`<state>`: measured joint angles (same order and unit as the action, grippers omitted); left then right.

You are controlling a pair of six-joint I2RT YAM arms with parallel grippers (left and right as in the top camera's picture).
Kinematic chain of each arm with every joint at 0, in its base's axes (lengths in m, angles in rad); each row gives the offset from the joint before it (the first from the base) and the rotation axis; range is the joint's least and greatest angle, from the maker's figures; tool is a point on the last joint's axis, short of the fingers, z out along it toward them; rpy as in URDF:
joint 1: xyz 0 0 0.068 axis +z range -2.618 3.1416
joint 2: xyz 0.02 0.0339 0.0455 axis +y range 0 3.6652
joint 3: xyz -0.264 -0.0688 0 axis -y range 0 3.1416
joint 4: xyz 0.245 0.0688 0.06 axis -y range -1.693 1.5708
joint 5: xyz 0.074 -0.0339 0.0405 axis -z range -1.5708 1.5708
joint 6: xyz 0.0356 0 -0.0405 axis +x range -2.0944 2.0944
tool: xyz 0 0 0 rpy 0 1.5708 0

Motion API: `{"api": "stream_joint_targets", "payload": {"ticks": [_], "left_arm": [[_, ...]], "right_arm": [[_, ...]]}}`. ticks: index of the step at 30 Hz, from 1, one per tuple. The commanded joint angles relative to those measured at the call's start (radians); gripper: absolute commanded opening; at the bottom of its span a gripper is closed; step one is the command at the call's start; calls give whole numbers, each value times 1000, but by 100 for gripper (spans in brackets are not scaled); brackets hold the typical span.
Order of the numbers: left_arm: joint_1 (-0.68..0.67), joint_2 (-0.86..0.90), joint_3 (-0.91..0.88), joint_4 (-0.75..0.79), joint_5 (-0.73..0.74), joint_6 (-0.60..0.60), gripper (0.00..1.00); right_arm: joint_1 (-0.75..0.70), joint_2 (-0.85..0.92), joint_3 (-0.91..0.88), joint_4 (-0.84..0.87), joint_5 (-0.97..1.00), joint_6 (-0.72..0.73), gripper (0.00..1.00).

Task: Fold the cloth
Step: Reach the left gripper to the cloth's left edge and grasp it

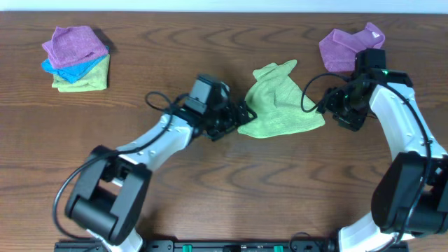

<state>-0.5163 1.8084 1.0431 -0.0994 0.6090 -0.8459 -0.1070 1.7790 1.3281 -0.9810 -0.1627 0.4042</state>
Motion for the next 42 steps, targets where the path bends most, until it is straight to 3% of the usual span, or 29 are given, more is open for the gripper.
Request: {"api": "stream_joint_targets", "payload": {"ticks": [1,12,25,27,33,38,41,42], "left_arm": [[-17,53,20,-4,-38,-7,96],[-22,73,20,10,-145,-24,96],[-23,171,20,115,-118,-133,96],[-24,180,20,129,-118,-146,100],[-39,201,20,186,-126,-184,69],[-55,218,20,186,-143,-185,52],[-56,219,20,186,-163,-191,25],[-56,219,20,186,-173,-191,21]], "right_arm": [[-4,-2,-3,-1,-22,-17,69],[-4,-2,-3,-6,-32,-17,68],[-4,-2,-3,-22,-36,-20,66],[-4,-2,-3,-23,-36,-20,66],[-4,-2,-3,-24,-36,-20,66],[-4,-2,-3,-28,-36,-20,65],[-4,-2,-3,-31,-35,-21,65],[-4,-2,-3,-31,-31,-20,65]]}}
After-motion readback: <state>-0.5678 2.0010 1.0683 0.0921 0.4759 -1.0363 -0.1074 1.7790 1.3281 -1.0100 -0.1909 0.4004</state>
